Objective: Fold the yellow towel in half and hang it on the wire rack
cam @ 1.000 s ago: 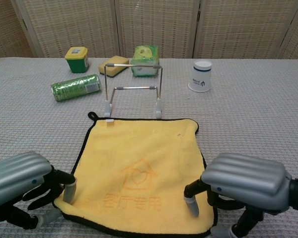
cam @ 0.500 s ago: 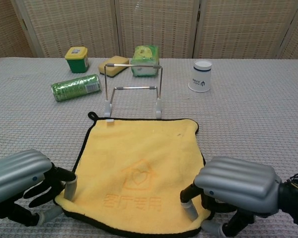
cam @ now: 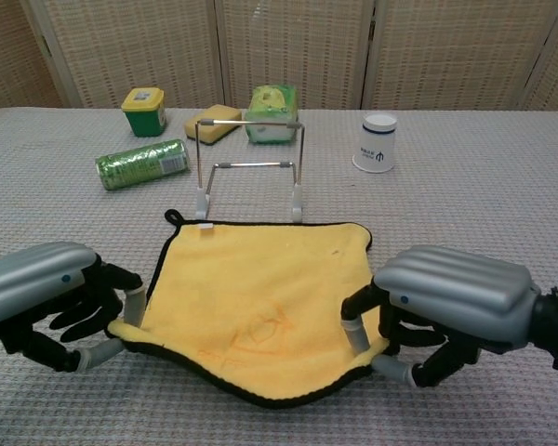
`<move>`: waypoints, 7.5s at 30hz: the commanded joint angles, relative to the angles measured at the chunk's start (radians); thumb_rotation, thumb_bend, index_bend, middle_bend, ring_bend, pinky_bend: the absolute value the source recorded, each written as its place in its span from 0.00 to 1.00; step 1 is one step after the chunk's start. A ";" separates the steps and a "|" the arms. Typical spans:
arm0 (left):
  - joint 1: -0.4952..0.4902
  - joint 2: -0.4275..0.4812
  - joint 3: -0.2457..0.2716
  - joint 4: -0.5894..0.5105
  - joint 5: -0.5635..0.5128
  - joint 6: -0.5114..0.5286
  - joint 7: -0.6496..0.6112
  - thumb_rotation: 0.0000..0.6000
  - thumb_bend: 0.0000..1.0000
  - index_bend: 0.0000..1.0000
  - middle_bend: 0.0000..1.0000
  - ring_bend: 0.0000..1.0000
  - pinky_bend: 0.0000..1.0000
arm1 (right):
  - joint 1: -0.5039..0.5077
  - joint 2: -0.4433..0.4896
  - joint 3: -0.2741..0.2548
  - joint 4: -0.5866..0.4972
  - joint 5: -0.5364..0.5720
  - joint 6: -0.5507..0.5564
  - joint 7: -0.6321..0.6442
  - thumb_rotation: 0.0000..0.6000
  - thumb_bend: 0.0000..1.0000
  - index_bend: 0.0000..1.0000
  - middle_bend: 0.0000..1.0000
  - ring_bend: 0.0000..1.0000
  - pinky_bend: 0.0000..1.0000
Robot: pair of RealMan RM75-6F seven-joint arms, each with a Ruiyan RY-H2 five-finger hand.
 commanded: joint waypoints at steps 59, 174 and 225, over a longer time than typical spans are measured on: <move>-0.335 0.036 -0.253 0.099 -0.582 -0.523 0.058 1.00 0.48 0.51 0.87 0.85 0.94 | 0.102 -0.109 0.221 0.092 0.379 -0.043 -0.278 1.00 0.48 0.59 0.97 1.00 0.98; -0.049 0.259 -0.204 -0.151 -0.486 -0.216 -0.008 1.00 0.47 0.03 0.86 0.83 0.93 | 0.146 -0.384 0.132 0.770 0.094 0.170 0.060 1.00 0.14 0.44 0.95 1.00 0.98; -0.048 0.281 -0.202 -0.160 -0.502 -0.253 -0.008 1.00 0.47 0.04 0.86 0.83 0.93 | 0.143 -0.391 0.007 0.941 -0.066 0.273 0.125 1.00 0.48 0.44 0.96 1.00 0.98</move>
